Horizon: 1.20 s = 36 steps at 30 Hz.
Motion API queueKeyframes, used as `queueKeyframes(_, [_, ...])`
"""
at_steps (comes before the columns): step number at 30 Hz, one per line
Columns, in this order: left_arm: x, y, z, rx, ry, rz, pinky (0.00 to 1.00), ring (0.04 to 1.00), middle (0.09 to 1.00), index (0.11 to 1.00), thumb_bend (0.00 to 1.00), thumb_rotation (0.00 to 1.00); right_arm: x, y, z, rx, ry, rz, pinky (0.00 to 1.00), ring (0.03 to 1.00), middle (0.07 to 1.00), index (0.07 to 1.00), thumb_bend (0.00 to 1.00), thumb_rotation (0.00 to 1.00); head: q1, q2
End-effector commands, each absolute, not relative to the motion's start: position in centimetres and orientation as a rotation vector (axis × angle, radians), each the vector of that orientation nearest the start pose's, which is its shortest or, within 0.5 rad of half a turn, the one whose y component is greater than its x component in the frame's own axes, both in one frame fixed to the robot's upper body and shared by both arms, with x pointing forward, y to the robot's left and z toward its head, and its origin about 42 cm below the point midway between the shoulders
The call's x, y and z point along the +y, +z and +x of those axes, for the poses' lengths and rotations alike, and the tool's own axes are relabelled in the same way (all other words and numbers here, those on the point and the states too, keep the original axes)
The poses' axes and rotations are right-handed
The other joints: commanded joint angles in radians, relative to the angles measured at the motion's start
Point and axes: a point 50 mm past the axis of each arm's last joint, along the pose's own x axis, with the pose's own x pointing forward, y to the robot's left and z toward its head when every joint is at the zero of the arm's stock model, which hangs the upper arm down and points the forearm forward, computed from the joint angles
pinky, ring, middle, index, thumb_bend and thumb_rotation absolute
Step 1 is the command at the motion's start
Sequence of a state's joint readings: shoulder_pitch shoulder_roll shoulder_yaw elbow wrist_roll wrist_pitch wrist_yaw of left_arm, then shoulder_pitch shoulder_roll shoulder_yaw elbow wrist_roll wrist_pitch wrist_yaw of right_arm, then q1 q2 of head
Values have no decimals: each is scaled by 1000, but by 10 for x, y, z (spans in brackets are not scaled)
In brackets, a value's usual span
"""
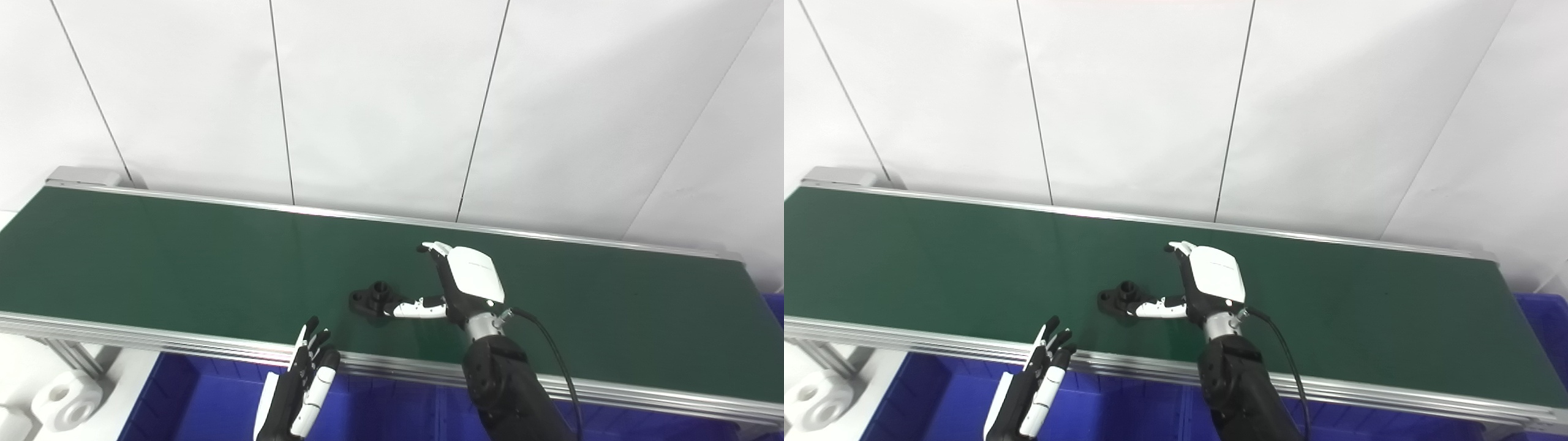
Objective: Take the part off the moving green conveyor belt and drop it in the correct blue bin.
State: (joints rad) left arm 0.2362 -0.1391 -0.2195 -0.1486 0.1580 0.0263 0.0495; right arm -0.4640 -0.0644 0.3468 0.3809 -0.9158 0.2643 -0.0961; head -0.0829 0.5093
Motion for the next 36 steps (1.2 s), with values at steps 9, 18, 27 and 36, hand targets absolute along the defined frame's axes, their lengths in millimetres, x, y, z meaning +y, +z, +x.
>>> queueKeyframes(9, [103,112,204,19,-80,-72,984,903,947,1000,401,874,-112,148,429,-87,124,-1201,368,526,817,776,996,549,17,12])
queueKeyframes(18, [101,117,202,20,-84,-73,989,905,951,1000,389,881,-110,135,424,-74,147,-1174,145,214,344,734,873,398,29,24])
queueKeyframes(27, [100,120,200,16,-88,-82,987,906,953,1000,391,874,-118,112,420,-66,162,-1245,124,175,255,513,534,146,32,32])
queueKeyframes(36, [101,120,199,24,-90,-89,975,908,953,1000,408,864,-130,108,419,45,156,-1341,159,222,470,485,525,0,28,41])
